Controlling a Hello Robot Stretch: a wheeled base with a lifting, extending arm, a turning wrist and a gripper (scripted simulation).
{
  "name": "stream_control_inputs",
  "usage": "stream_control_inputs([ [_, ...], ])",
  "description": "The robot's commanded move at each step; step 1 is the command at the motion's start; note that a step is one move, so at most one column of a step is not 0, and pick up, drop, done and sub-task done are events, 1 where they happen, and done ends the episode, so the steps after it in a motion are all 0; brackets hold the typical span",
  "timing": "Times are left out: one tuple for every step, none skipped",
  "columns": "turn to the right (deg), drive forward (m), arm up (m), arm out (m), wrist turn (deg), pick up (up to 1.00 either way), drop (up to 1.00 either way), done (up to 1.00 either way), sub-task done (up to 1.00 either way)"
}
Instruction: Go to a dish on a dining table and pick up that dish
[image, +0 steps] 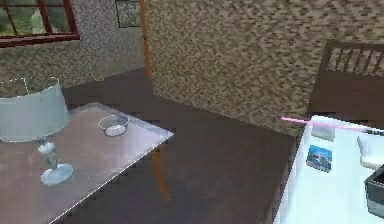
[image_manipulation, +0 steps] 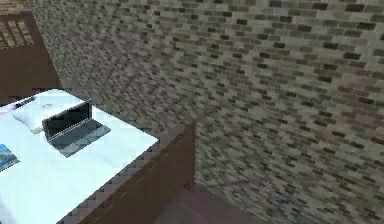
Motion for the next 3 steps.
stream_control_inputs([
  [0.0, 0.50, 0.00, 0.00, 0.0, 0.00, 0.00, 0.00, 0.00],
  [9.0, 0.00, 0.00, 0.00, 0.0, 0.00, 0.00, 0.00, 0.00],
  [0.0, 0.65, 0.00, 0.00, 0.0, 0.00, 0.00, 0.00, 0.00],
])
